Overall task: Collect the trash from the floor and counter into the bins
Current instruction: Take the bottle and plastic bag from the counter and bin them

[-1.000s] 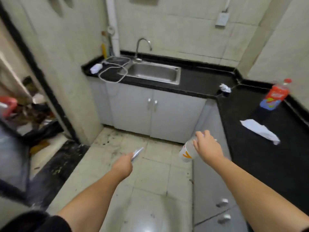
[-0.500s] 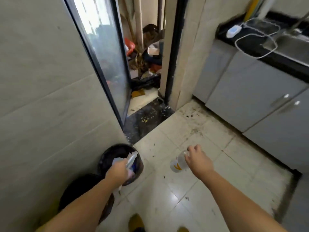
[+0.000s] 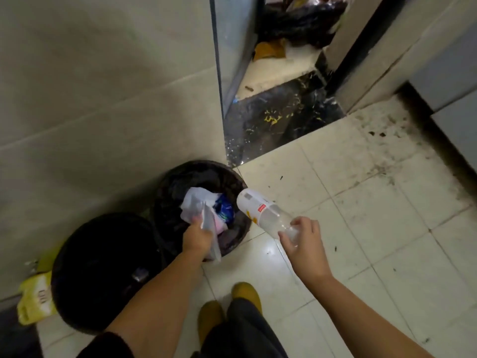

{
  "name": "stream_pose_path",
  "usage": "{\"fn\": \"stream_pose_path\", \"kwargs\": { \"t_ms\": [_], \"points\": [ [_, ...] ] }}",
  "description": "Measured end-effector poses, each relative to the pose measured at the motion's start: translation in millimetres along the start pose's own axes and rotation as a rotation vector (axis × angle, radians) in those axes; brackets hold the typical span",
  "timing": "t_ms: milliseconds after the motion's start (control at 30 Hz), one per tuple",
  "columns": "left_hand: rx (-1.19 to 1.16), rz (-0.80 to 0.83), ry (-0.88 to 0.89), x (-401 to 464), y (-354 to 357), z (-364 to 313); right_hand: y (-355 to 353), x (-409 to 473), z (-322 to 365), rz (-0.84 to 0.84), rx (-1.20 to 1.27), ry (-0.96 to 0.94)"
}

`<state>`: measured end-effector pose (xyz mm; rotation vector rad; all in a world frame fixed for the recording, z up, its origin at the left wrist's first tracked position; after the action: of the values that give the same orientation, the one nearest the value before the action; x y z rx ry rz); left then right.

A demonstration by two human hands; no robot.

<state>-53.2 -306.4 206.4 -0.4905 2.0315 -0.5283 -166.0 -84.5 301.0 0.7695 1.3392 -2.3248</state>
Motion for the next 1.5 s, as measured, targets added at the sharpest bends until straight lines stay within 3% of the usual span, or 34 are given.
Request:
{"fn": "stream_pose_path", "kwargs": {
  "t_ms": [200, 300, 433, 600, 733, 1000, 1133, 1300, 1500],
  "points": [
    [-0.355, 0.013, -0.050, 22.4, 17.0, 24.6, -3.3, 5.1, -7.3, -0.013, -0.049, -0.051],
    [-0.341, 0.022, -0.054, -5.0, -2.2, 39.3, -10.3, -10.0, 18.6, 0.022, -0.110, -0.095],
    [-0.124, 0.080, -0.019, -46.5, -37.4, 91.5, 16.0, -34.9, 81.6, 0.132, -0.229, -0.237],
    [0.220, 0.169, -0.106, -76.2, -52.7, 196.2, 117.0, -72.8, 155.3, 0.294, -0.464, -0.508],
    [0.351, 0.203, -0.075, -78.0, -32.8, 251.7, 217.3, -93.6, 172.6, 0.378, -0.648, -0.699],
    [0.349, -0.136, 0.017, -71.7, -16.2, 275.3, 372.9, -77.6, 149.5, 0.350, -0.871, -0.759],
    [0.322, -0.193, 0.039, -75.5, -12.7, 277.0, 420.2, -71.6, 127.5, 0.375, -0.949, -0.739],
    [0.303, -0.137, 0.040, -76.8, -21.0, 272.2, 415.8, -76.9, 126.5, 0.411, -1.027, -0.691],
    [0.307, -0.005, 0.040, -115.9, -86.8, 254.6, 319.7, -112.6, 201.1, 0.373, -1.002, -0.740]
  ]
}}
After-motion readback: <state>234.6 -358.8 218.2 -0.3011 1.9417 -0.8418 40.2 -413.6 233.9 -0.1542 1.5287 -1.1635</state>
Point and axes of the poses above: each hand's wrist, its own x-axis towards the middle knuckle, its own y-axis out of the palm, z = x × y, the point moved 6 cm from there along x, towards the middle knuckle, and after that the axes turned 13 degrees about y, right-handed, at the moved point
